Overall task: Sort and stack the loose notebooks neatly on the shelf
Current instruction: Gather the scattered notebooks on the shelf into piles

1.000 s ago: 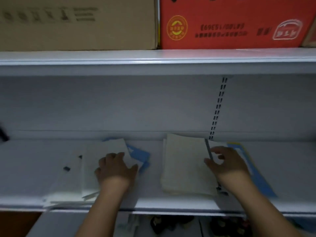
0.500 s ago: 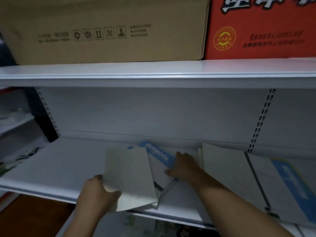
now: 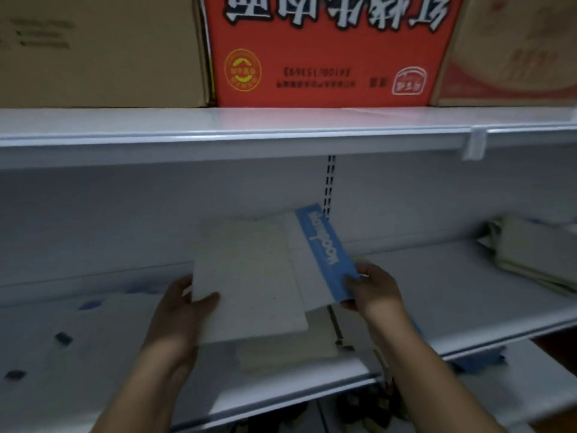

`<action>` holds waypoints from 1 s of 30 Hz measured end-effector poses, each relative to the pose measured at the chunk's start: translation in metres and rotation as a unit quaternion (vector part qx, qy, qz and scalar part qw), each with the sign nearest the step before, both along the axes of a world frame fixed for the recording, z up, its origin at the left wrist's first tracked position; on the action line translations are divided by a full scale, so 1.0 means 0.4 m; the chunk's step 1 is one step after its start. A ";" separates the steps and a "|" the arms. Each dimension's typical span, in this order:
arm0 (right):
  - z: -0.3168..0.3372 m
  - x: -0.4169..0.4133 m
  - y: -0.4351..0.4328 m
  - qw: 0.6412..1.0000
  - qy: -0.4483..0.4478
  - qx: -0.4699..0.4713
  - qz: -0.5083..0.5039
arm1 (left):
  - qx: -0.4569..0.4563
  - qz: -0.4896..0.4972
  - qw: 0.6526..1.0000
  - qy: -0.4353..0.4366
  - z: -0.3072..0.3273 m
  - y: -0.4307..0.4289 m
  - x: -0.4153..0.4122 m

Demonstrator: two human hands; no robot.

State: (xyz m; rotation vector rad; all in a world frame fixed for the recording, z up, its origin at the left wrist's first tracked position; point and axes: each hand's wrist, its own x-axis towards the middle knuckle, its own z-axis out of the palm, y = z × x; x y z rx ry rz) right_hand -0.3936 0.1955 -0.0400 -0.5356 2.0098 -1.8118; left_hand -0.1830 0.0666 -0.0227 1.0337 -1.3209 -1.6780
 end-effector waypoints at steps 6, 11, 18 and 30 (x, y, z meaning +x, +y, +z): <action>-0.097 -0.138 0.164 0.980 0.071 0.166 -0.090 | -0.100 -0.023 0.982 -0.158 -0.091 0.046 -0.180; -0.139 -0.141 0.163 0.878 0.258 0.389 -0.104 | -0.259 -0.020 0.897 -0.358 -0.132 0.036 -0.177; -0.008 0.067 -0.101 0.929 0.308 0.182 0.099 | -0.261 0.098 0.813 -0.510 -0.112 -0.101 0.082; -0.065 0.376 -0.416 0.737 0.312 0.374 0.469 | -0.173 0.136 0.766 -0.604 -0.168 -0.187 0.414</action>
